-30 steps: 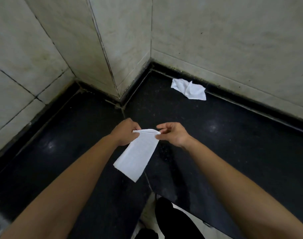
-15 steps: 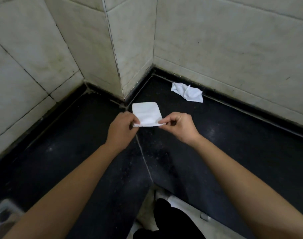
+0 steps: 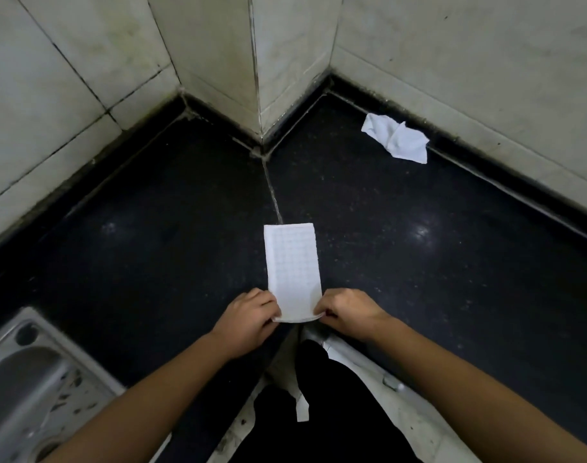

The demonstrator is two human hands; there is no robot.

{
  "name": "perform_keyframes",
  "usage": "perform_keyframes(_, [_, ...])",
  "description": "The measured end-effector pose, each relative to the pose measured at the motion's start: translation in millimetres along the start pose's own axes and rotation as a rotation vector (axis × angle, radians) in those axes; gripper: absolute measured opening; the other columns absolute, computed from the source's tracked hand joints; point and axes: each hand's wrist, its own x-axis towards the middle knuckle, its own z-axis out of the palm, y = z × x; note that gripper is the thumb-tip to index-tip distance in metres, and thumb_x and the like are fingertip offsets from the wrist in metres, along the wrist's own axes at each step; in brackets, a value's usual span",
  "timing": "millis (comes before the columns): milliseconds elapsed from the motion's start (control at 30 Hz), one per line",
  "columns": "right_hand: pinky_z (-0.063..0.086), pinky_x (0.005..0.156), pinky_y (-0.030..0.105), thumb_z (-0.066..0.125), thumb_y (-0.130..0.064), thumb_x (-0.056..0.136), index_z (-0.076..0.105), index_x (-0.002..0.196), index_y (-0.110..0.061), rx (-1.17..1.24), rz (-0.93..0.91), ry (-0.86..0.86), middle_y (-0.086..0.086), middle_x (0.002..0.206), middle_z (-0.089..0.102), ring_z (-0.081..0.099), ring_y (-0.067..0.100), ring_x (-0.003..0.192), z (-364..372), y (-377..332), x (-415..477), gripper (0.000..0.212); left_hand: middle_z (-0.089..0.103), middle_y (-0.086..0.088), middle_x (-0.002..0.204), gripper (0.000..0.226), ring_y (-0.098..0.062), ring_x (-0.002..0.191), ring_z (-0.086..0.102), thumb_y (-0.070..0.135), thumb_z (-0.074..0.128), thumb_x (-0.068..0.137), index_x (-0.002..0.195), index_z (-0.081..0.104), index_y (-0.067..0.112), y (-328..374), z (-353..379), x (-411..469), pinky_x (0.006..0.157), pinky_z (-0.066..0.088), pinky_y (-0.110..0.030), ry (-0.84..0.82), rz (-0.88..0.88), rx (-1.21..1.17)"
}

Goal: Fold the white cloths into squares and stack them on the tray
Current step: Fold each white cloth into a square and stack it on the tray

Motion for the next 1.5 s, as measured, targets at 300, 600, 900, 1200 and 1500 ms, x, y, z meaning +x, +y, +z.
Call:
perform_keyframes(300, [0.054, 0.079, 0.019, 0.077, -0.026, 0.085, 0.071, 0.09, -0.032, 0.664, 0.255, 0.281, -0.009, 0.089, 0.071, 0.067, 0.004, 0.083, -38, 20, 46, 0.009, 0.069, 0.0, 0.091, 0.01, -0.012, 0.083, 0.064, 0.024, 0.07, 0.088, 0.09, 0.069, 0.014, -13, -42, 59, 0.075, 0.049, -0.025, 0.006, -0.617, -0.706])
perform_keyframes(600, [0.056, 0.085, 0.029, 0.079, -0.019, 0.085, 0.078, 0.089, -0.017, 1.159, 0.505, 0.437, -0.004, 0.083, 0.076, 0.067, 0.004, 0.075, -52, 44, 117, 0.004, 0.065, 0.012, 0.084, 0.015, 0.004, 0.075, 0.058, 0.011, 0.074, 0.087, 0.101, 0.072, 0.013, -33, -43, 121, 0.06, 0.044, -0.004, 0.462, -1.004, -1.009])
perform_keyframes(900, [0.054, 0.084, 0.027, 0.072, -0.045, 0.086, 0.075, 0.091, -0.021, 1.116, 0.57, 0.317, -0.004, 0.079, 0.076, 0.067, 0.007, 0.069, -54, 43, 128, 0.024, 0.074, 0.004, 0.098, 0.019, -0.005, 0.086, 0.067, 0.013, 0.074, 0.088, 0.107, 0.075, 0.012, -46, -38, 127, 0.074, 0.051, -0.016, 0.389, -0.94, -1.055])
perform_keyframes(1200, [0.058, 0.08, 0.034, 0.065, -0.053, 0.087, 0.072, 0.076, -0.025, 0.978, 0.65, 0.476, -0.006, 0.077, 0.074, 0.068, 0.012, 0.075, -48, 39, 122, 0.031, 0.074, 0.009, 0.094, 0.017, -0.001, 0.081, 0.067, 0.016, 0.072, 0.089, 0.105, 0.076, 0.017, -43, -33, 130, 0.065, 0.049, -0.012, 0.427, -0.945, -1.053])
perform_keyframes(1500, [0.055, 0.081, 0.028, 0.069, -0.059, 0.082, 0.071, 0.089, -0.028, 0.912, 0.681, 0.372, -0.01, 0.084, 0.072, 0.068, 0.011, 0.09, -50, 31, 113, 0.032, 0.075, 0.008, 0.092, 0.015, -0.006, 0.083, 0.069, 0.015, 0.07, 0.09, 0.104, 0.076, 0.018, -34, -30, 133, 0.072, 0.055, -0.019, 0.45, -0.942, -1.084])
